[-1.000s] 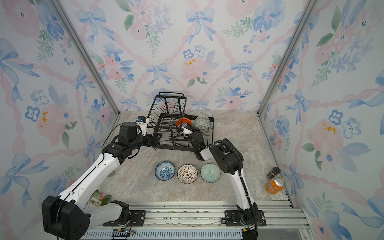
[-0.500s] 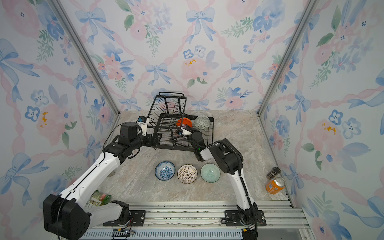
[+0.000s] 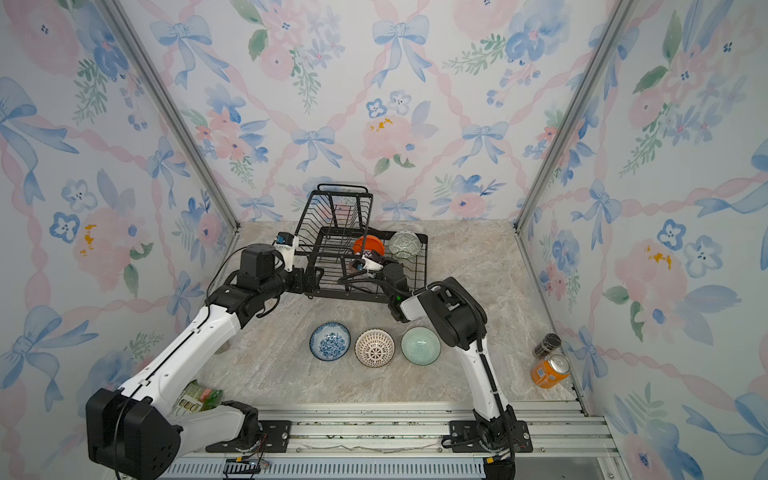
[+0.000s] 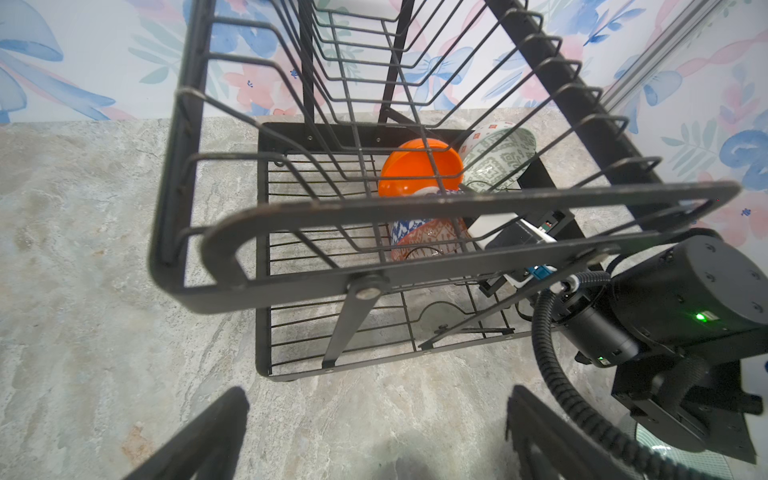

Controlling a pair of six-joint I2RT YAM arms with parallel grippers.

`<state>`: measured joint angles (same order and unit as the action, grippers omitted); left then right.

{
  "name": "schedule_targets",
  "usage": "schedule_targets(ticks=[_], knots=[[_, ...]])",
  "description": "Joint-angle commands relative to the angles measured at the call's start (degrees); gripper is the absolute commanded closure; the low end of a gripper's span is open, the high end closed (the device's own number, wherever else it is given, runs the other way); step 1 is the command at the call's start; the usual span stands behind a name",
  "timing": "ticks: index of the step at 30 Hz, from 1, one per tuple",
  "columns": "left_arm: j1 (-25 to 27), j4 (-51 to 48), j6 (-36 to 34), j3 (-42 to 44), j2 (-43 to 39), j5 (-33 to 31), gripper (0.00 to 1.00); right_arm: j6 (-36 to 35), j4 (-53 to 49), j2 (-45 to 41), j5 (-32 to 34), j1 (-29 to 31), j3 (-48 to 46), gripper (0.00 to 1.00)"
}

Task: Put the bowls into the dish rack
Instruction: 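Open the right gripper and draw it back from the red-patterned bowl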

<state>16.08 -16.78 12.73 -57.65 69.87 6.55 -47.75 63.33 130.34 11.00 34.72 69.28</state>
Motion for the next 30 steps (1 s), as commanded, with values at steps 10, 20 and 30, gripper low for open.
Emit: schedule_targets(ticks=[10,20,30], knots=[[-0.4,0.6,0.1,0.3,-0.9,0.9,0.02,0.2,-1.9,-4.0,0.9,0.1,-1.2,0.64],[-0.1,0.6,0.0,0.7,-1.4,0.1,0.02,-1.9,-1.6,-7.1,2.2,-0.4,-3.3,0.03],[-0.1,0.4,-0.1,0.4,-0.4,-0.1,0.02,-2.4,-2.8,-13.5,3.3,-0.7,-8.9,0.03]])
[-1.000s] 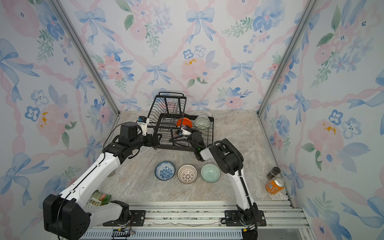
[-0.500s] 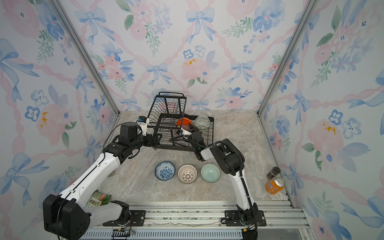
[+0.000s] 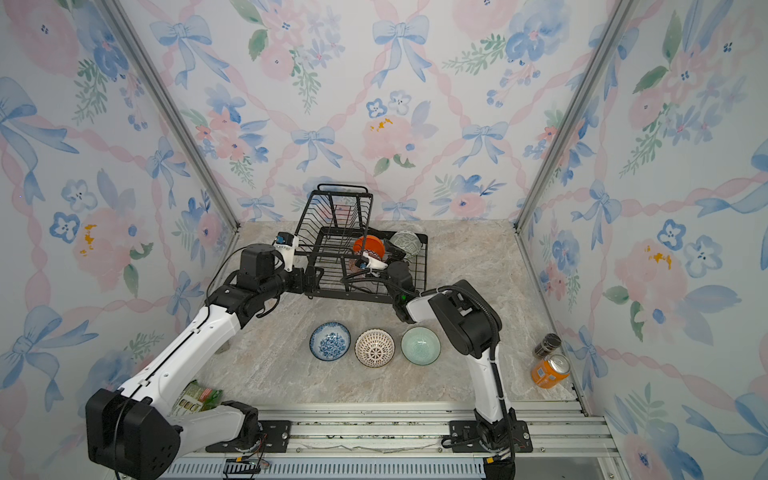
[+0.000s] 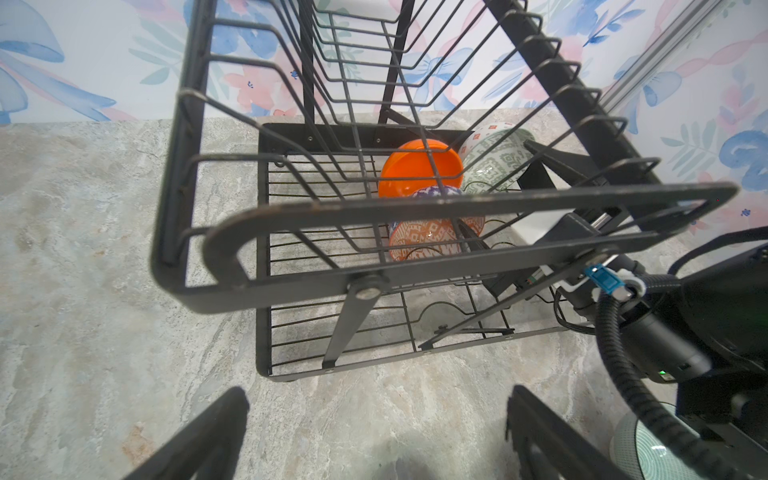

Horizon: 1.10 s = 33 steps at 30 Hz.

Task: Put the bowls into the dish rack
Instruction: 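Open the right gripper and draw it back from the red-patterned bowl, then move the left gripper down to the blue-floral bowl while the right gripper rises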

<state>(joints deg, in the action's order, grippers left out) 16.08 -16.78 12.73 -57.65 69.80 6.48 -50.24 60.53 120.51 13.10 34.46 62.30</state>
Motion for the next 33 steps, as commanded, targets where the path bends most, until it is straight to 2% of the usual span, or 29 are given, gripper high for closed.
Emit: schedule_targets(ticks=[1,12,20,28,31,33], knots=[[-0.1,0.4,-0.1,0.6,-0.3,-0.2,0.02,0.5,-0.3,-4.7,1.2,-0.5,-2.8,0.03],[0.9,-0.7,-0.2,0.2,-0.7,-1.2,0.02,8.4,-9.0,-18.3,0.6,-0.3,-12.7,0.03],[2.8,-5.5,0.2,-0.2,-2.2,-4.7,0.02,23.2,-37.7,-34.1,-0.1,0.5,-11.0,0.03],[4.9,-6.9,3.5,1.9,-2.4,-3.5,0.02,38.4,-73.3,-45.6,-5.5,-1.3,-0.2,0.03],[5.6,-6.9,4.9,3.4,-2.0,-2.9,0.02,42.3,-80.3,-48.1,-7.6,-3.3,2.3,0.03],[6.2,-6.8,5.8,4.6,-1.6,-2.5,0.02,44.2,-84.3,-49.3,-11.3,-5.8,3.7,0.03]])
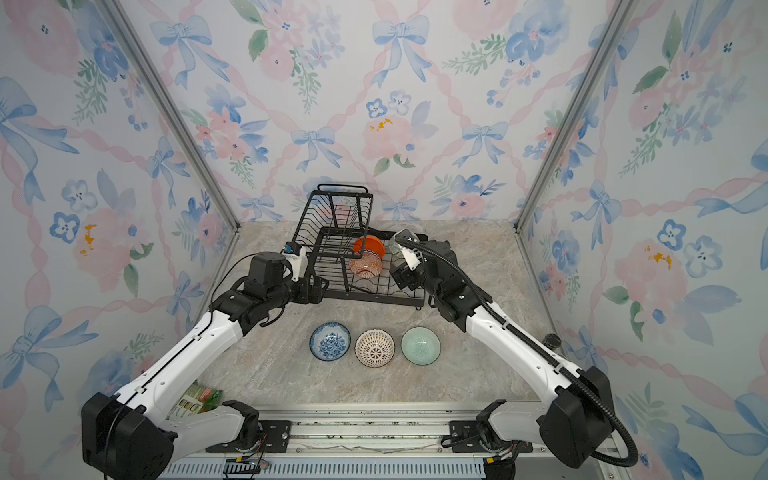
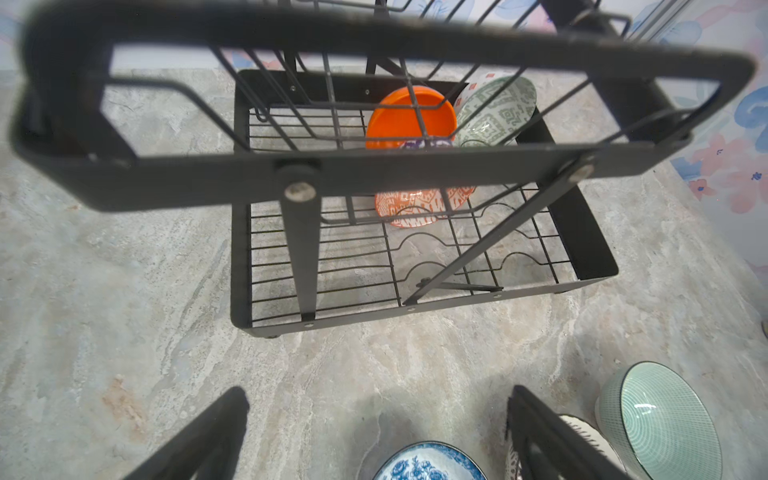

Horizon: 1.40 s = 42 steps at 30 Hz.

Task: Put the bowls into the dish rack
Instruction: 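Move the left gripper down to the blue-floral bowl while the right gripper rises, then close the left gripper on the blue-floral bowl rim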

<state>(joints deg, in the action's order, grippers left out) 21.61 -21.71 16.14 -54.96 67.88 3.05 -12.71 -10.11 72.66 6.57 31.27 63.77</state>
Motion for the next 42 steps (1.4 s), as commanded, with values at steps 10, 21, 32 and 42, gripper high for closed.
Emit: schedule_targets(ticks=[10,21,32,42], knots=[[1.9,-1.7,7.1,6.7,7.8,-0.5,0.02,10.6,-22.0,0.3,-15.4,-8.6,7.0,0.03],[3.8,-1.3,10.9,11.9,7.5,2.3,0.02,10.5,-21.4,2.6,-14.2,-9.1,6.6,0.03],[3.8,-1.3,13.3,17.2,7.1,1.8,0.16,10.2,-21.1,3.4,-13.0,-9.3,6.1,0.03],[3.9,-0.5,12.2,16.8,9.2,3.1,0.48,10.0,-21.2,4.1,-11.5,-9.2,5.9,0.03]])
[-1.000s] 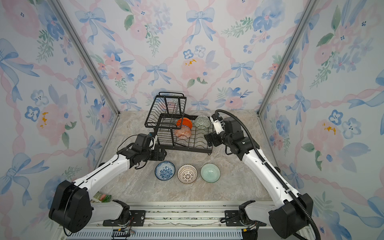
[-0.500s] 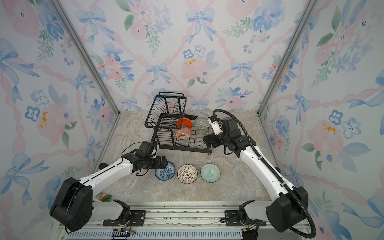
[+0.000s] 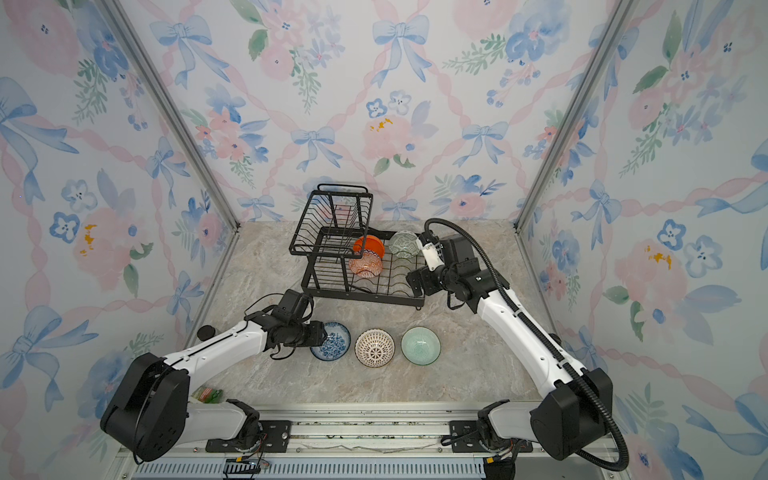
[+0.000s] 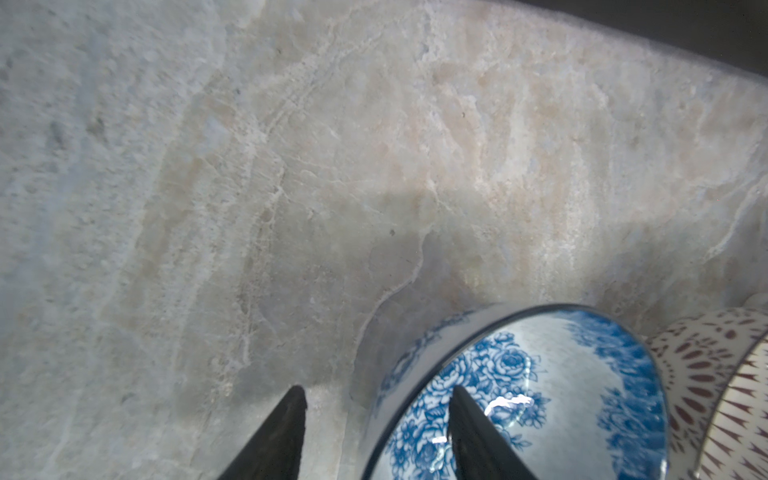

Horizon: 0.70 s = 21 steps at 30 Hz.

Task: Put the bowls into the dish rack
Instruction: 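Close the left gripper on the blue-floral bowl rim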

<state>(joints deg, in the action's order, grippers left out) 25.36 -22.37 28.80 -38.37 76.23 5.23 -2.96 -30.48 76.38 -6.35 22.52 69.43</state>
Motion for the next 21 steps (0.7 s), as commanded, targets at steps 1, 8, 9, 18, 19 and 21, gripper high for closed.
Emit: schedule_targets(ticks=[1,8,9,18,19,21], knots=[[0.1,0.3,-0.5,0.3,1.0,1.4,0.50,0.2,-0.9,0.4,1.4,-0.5,0.3,0.03],[0.1,0.8,-0.7,0.5,1.9,2.4,0.77,0.1,-1.1,0.5,1.5,-0.6,0.5,0.03],[0.1,0.8,-0.8,0.6,1.9,2.3,0.80,0.1,-1.1,0.5,1.4,-0.5,0.4,0.03],[0.0,1.0,-0.9,0.9,1.0,0.1,1.00,0.2,-1.2,0.5,1.5,-0.5,0.2,0.03],[0.1,0.9,-0.9,0.9,0.9,0.0,1.00,0.2,-1.2,0.5,1.5,-0.5,0.3,0.03],[0.0,1.0,-1.1,0.9,0.9,-0.2,1.00,0.1,-1.2,0.5,1.5,-0.5,0.2,0.03]])
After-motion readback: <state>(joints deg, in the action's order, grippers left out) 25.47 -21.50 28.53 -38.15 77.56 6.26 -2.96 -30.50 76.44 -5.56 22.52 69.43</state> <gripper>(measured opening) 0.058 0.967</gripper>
